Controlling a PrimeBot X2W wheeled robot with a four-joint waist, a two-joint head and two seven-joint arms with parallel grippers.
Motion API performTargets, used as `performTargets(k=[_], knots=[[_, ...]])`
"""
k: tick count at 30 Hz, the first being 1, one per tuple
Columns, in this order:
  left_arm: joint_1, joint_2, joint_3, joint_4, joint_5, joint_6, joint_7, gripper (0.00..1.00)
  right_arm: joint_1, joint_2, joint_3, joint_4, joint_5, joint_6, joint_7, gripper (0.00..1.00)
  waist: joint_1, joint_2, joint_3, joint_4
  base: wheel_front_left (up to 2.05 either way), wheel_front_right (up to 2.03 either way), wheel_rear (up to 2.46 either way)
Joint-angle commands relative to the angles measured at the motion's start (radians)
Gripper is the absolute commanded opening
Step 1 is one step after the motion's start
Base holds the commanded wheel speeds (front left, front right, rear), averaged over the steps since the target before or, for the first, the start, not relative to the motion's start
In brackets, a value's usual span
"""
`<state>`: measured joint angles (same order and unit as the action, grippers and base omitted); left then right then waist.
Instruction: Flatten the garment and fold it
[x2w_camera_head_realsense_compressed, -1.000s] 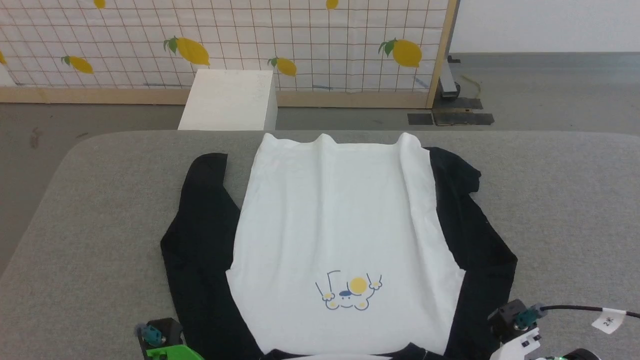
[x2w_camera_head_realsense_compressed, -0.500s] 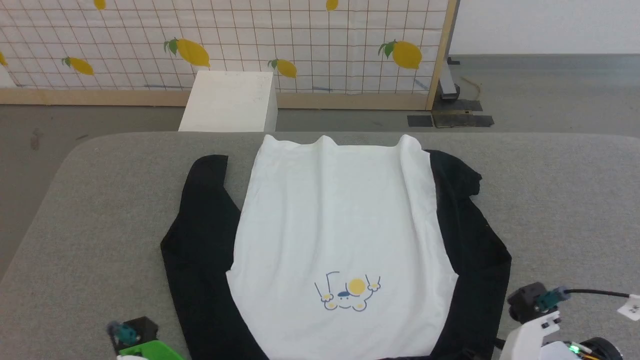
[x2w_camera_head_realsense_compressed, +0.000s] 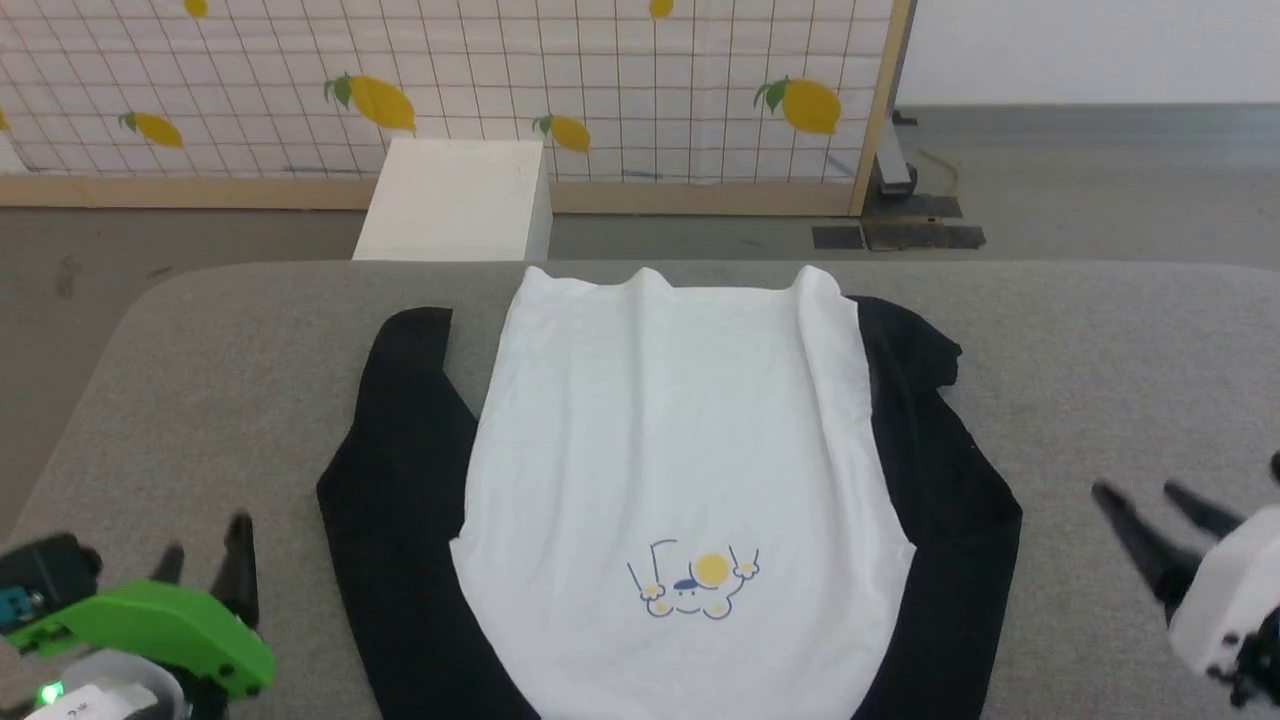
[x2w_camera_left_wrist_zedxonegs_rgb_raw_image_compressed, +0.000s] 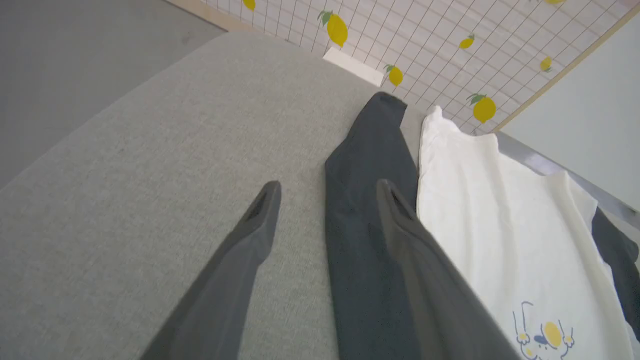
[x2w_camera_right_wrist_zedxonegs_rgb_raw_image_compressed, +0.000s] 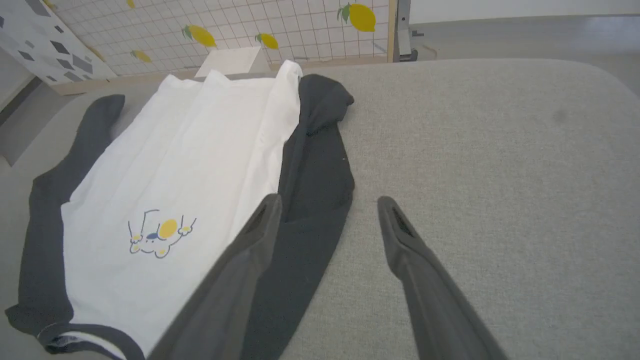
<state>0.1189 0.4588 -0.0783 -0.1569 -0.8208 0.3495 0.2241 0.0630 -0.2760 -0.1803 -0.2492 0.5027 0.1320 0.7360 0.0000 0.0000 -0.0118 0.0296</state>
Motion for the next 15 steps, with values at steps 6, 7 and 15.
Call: performTargets(k=[6,7,15], knots=[[-0.118,-0.03,0.016,0.024,0.084,-0.131,-0.273,1.0,-0.206,0.012,-0.015,0.107,-0.047,-0.001,-0.127,1.0,0.0,0.0,0.087,-0.006,0.0,0.0,0.0],[-0.133,-0.036,0.017,0.031,0.095,-0.143,-0.312,1.0,-0.237,0.018,-0.022,0.13,-0.049,-0.001,-0.141,1.0,0.0,0.0,0.101,-0.006,0.0,0.0,0.0],[-0.25,-0.062,0.023,0.06,0.248,-0.222,-0.482,1.0,-0.498,0.013,-0.024,0.324,-0.117,-0.001,-0.125,1.0,0.0,0.0,0.259,0.017,0.0,0.0,0.0]])
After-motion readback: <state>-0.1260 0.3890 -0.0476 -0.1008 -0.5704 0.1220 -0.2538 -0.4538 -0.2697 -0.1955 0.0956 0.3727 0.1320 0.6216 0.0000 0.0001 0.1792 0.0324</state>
